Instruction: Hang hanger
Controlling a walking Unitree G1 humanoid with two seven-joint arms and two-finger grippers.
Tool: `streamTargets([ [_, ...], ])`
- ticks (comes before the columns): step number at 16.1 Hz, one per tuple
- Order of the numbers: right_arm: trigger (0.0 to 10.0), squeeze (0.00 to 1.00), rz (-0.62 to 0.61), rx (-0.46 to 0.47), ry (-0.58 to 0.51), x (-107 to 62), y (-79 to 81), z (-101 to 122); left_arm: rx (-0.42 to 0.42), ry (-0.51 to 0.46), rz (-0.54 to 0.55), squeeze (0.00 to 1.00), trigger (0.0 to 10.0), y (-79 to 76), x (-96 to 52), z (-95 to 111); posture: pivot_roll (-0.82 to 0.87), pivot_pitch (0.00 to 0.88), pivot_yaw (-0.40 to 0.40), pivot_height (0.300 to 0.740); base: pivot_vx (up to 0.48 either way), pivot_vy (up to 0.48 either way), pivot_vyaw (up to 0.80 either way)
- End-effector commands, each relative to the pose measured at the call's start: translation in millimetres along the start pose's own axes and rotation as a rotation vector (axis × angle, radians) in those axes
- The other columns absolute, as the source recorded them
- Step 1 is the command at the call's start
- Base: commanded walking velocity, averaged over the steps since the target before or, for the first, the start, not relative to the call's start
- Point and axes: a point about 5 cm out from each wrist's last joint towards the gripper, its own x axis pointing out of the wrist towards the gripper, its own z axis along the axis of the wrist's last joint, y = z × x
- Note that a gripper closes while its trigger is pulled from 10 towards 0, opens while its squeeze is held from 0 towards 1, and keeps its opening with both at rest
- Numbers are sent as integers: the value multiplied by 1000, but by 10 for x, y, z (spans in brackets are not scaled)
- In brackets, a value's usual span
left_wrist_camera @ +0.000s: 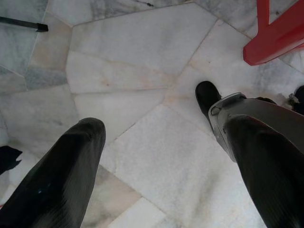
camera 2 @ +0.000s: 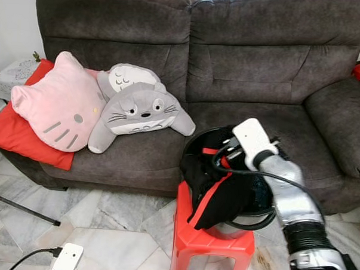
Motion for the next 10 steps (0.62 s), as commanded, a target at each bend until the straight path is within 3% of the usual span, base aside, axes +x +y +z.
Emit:
streamTargets([
  [1, 0, 0, 1, -8, -45, 42, 8, 106, 21, 28, -2, 0, 10000, 17, -14, -74, -159, 0, 86, 740, 0, 0, 0],
  [4, 0, 0, -14, 25, -169, 43, -20, 312, 19, 25, 3, 0, 10000, 30, -16, -71, -159, 0, 86, 740, 0, 0, 0],
  [6, 0, 0, -24, -6, -226, 49, -67, 412, 19, 23, 4, 0, 10000, 30, -15, -66, -163, 0, 85, 740, 0, 0, 0],
  [10, 0, 0, 77, -53, -224, 108, 56, 390, 18, 22, 2, 0, 10000, 25, -15, -66, -159, 0, 85, 740, 0, 0, 0],
])
